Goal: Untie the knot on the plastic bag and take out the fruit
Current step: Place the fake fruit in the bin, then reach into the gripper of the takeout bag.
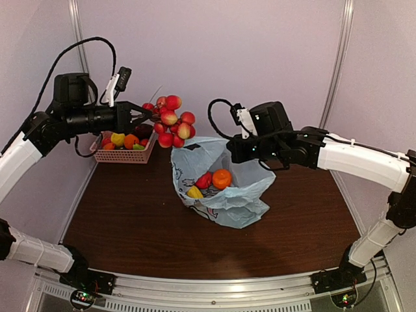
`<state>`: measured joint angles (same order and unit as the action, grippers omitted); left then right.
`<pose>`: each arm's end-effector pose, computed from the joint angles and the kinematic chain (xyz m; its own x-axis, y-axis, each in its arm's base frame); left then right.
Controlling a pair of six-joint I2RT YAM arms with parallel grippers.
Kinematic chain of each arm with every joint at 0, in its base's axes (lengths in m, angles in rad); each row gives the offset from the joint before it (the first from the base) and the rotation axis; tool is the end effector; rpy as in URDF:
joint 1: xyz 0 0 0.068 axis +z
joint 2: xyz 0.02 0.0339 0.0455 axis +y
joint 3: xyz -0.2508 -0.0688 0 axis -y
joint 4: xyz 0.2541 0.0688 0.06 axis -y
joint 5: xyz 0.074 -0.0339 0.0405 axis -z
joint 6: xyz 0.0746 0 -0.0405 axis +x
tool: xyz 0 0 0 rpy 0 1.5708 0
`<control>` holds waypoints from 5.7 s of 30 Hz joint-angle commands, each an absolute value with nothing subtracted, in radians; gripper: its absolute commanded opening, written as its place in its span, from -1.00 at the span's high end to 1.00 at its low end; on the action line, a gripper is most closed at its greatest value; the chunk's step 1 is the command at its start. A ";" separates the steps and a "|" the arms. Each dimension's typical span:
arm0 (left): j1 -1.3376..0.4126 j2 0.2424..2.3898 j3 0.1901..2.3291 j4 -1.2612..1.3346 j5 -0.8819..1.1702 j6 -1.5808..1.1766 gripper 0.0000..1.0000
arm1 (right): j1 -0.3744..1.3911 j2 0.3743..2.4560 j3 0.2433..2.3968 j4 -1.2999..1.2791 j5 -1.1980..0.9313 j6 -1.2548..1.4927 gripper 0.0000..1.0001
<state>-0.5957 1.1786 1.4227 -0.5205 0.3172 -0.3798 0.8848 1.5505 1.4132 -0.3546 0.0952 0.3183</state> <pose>0.2316 -0.1851 0.4254 -0.4995 -0.0869 -0.8619 0.6420 0.6308 -0.4357 0.2624 0.3093 0.3189 -0.5086 -0.1295 -0.8512 -0.5876 0.7748 0.2332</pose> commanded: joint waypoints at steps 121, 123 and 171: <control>-0.134 1.271 1.083 -0.187 0.199 -0.384 -0.79 | 0.880 1.548 1.439 -0.354 0.104 0.324 1.00; -0.188 1.230 1.051 -0.187 0.223 -0.402 -0.80 | 0.879 1.544 1.433 -0.352 0.101 0.326 1.00; -1.098 1.342 0.959 -0.091 -0.115 -0.330 0.23 | 0.881 1.504 1.394 -0.356 0.084 0.384 1.00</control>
<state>-1.1034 1.2716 0.8570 -0.0410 -0.0574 -0.4023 0.8848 1.5440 1.4193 -0.3618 0.0925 0.3698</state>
